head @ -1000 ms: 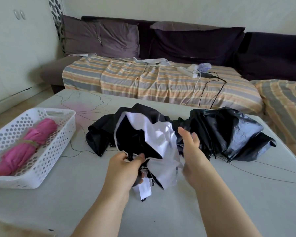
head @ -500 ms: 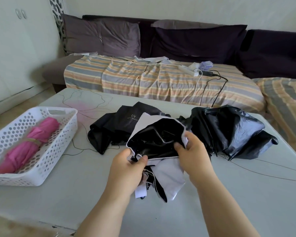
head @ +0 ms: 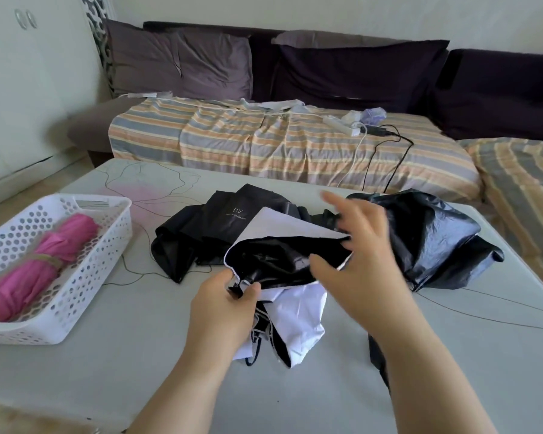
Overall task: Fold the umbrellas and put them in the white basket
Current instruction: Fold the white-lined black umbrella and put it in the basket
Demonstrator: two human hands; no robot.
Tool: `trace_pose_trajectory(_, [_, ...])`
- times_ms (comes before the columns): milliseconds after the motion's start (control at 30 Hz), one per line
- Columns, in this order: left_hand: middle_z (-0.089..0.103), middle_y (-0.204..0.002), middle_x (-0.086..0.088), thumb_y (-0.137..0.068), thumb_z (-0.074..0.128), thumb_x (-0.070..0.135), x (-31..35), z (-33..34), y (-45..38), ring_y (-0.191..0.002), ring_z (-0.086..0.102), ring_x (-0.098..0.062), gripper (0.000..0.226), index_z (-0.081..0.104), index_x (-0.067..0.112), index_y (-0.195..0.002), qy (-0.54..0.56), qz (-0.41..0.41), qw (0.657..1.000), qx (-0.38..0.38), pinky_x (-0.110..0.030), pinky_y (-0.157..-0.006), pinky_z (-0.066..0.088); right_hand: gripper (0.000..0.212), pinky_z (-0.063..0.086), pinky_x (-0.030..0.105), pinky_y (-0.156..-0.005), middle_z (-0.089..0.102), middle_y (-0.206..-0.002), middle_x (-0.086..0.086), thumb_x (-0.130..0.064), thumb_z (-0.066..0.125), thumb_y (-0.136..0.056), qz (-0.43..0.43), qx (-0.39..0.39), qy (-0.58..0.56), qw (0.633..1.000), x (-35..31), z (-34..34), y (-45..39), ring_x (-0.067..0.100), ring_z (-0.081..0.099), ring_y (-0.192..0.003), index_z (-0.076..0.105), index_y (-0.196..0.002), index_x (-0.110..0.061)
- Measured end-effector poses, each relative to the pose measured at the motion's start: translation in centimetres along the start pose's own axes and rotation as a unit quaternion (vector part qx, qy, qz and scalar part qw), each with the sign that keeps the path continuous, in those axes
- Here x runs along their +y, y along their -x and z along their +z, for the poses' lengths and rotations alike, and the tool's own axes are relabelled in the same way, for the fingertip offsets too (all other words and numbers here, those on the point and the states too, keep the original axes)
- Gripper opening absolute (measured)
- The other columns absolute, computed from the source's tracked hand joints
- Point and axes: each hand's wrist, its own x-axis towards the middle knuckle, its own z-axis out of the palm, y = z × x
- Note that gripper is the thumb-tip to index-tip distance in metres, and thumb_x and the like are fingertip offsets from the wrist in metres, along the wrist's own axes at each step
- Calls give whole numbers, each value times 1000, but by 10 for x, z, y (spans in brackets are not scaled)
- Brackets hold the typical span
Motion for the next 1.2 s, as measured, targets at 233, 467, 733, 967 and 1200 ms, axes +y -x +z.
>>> trace_pose_trajectory(233, [55,-52,5,-83,66,16,6,3,15,-54,56,-17,23,58,37,-79,-32,39,998,-43,-32,-56,50,44,41,5,-69,61,-98,-19,-10,35,-101,83,-207,-13,975,14,39,3,-5,57,-75,53,-131,-37])
trace_pose_trajectory(467, [44,-46,9,-86,64,16,-1,1,9,-48,45,-16,38,63,41,-115,-13,40,998,-36,-28,-56,42,35,42,5,-82,66,-106,-13,-27,51,-97,126,-164,21,978,28,35,1,-3,57,-95,55,-131,-34])
trace_pose_trajectory(733, [65,-68,-8,-81,70,11,5,-3,1,-55,57,-31,18,73,28,-84,152,-76,985,-7,-33,-59,49,49,38,7,-86,56,-101,-24,-38,84,-67,0,-153,4,988,17,19,11,-5,50,-101,64,-112,-35])
trace_pose_trajectory(967, [66,-67,-7,-75,67,2,7,-10,0,-54,55,-23,30,71,17,-101,185,-157,969,-57,-29,-58,53,51,44,22,-85,55,-120,-10,-19,61,-80,45,-186,185,964,27,35,17,7,53,-100,49,-130,-27])
trace_pose_trajectory(1200, [59,-97,6,-71,75,7,6,-18,4,-75,61,-7,75,44,29,-136,81,-71,992,-63,-23,-73,55,41,40,7,-53,64,-78,-16,-1,42,-90,149,-88,5,985,29,30,10,-5,54,-59,68,-109,-26])
